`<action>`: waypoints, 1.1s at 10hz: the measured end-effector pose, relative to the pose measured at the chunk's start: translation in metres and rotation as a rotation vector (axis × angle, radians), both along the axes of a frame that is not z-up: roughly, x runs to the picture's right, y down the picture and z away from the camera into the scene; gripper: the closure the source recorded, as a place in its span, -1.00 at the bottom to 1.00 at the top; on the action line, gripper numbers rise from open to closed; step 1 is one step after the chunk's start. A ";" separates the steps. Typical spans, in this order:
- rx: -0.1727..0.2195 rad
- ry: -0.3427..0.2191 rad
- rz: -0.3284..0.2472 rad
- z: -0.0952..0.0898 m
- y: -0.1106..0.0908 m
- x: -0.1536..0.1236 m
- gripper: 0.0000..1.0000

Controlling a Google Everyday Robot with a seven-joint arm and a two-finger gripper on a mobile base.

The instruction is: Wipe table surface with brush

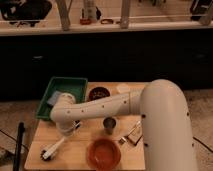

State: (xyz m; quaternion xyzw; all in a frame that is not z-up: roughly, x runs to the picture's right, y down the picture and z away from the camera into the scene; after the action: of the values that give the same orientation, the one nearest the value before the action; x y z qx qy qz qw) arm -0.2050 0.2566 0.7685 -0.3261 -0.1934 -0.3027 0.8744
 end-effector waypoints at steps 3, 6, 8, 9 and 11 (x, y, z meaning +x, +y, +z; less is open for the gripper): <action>0.037 0.093 0.028 0.011 -0.017 0.025 1.00; 0.034 0.058 0.014 0.021 -0.023 0.007 1.00; 0.005 -0.008 -0.010 0.027 -0.016 -0.018 1.00; -0.020 -0.056 -0.028 0.031 -0.007 -0.032 1.00; -0.034 -0.077 -0.041 0.029 0.003 -0.045 1.00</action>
State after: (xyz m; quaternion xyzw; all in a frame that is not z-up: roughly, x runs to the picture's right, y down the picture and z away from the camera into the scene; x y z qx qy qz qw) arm -0.2504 0.2599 0.7975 -0.3328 -0.2252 -0.3298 0.8542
